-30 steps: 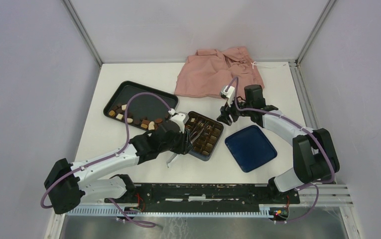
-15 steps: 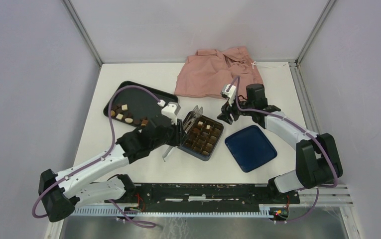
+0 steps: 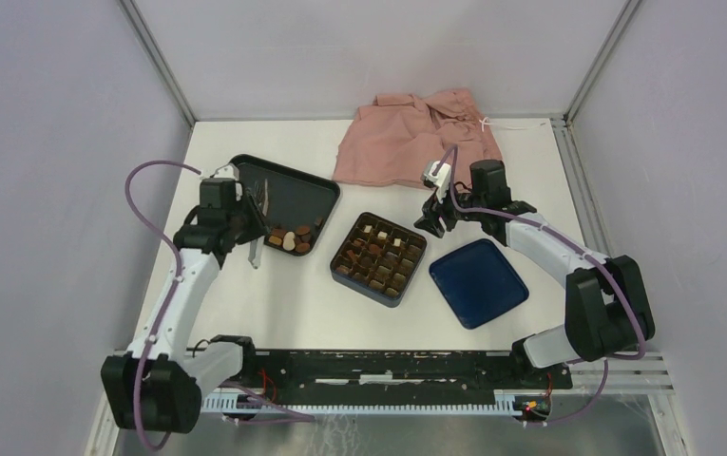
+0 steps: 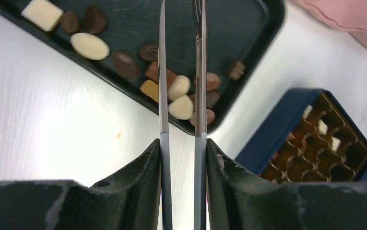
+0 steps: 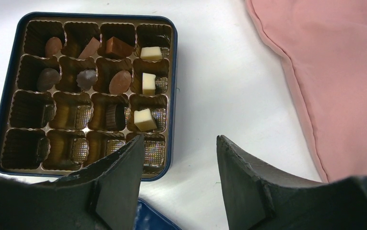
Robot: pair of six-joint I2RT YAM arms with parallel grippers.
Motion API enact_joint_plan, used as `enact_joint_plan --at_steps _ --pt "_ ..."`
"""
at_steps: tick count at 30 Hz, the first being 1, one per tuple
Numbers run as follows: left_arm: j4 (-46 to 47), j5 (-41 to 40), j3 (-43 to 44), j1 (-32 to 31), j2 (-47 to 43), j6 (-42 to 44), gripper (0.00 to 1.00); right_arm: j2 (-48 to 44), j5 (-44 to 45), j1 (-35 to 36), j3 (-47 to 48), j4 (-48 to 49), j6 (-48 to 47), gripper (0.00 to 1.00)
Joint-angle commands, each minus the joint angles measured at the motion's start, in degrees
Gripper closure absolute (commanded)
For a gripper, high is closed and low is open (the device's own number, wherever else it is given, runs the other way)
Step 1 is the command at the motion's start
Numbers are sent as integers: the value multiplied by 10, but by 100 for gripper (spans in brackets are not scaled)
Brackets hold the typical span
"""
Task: Pack the chocolate
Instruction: Place the fake chocolate in the packing box, then pick up the fake chocolate from the plate.
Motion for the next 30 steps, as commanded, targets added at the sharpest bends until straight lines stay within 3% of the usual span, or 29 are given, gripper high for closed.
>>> enact_joint_plan --at_steps 1,5,15,30 --pt "12 82 32 105 61 42 59 -22 -16 -3 15 5 -9 37" --pt "15 90 51 144 105 40 59 -23 -21 -3 15 4 -9 37" --pt "20 17 79 150 185 57 57 -23 -33 -2 17 2 -8 37" --pt "20 -4 84 150 193 42 56 -16 -36 -2 17 0 -9 37"
